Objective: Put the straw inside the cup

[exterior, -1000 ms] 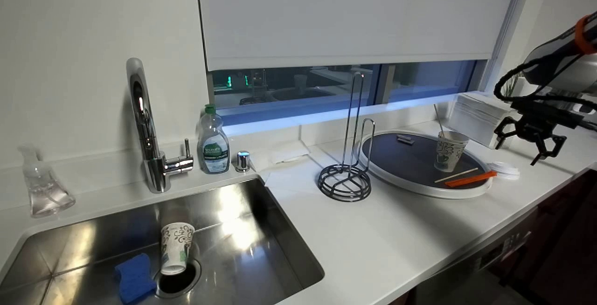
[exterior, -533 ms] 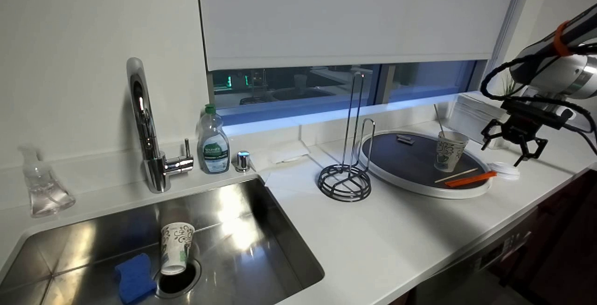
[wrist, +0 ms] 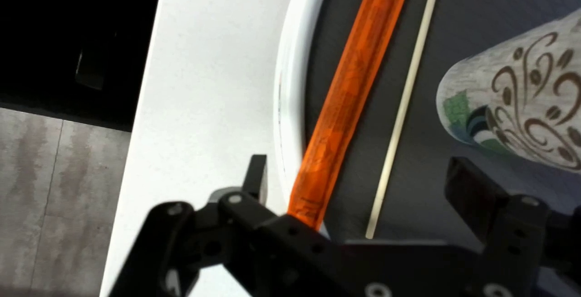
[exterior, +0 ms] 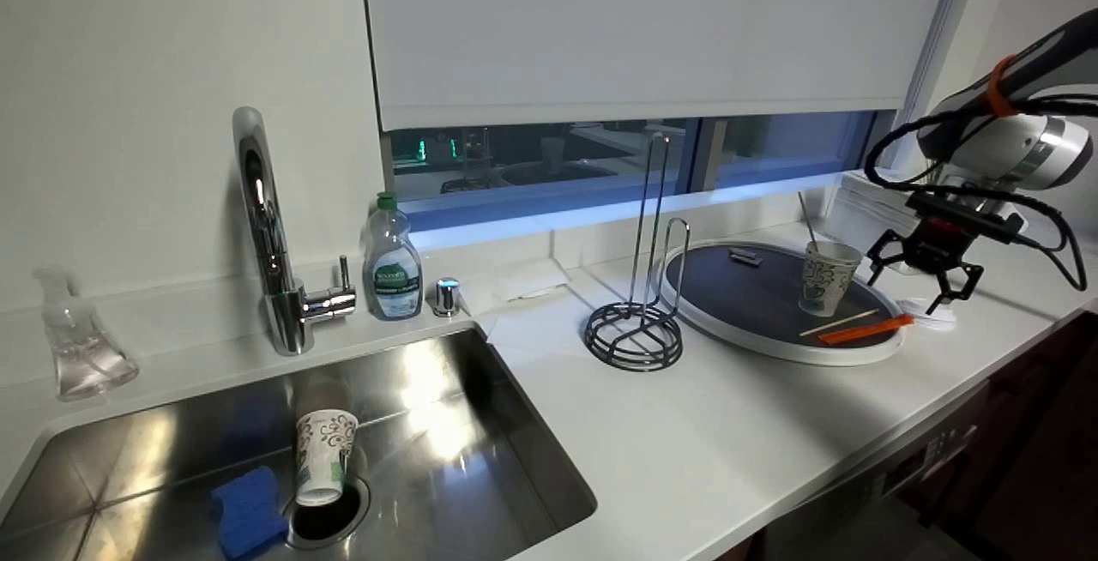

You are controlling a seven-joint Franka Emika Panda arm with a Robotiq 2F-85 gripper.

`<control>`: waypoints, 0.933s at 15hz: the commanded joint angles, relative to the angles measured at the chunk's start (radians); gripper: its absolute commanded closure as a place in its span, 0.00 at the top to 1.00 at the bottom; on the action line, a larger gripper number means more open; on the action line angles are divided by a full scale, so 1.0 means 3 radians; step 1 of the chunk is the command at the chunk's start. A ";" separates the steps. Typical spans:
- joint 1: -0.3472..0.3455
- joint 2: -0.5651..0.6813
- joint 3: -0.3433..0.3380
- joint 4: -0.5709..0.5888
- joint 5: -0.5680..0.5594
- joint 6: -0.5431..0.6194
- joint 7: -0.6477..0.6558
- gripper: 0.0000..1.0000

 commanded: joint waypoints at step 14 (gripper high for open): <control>0.0045 0.0291 0.0048 0.0245 0.0090 0.0215 0.0345 1.00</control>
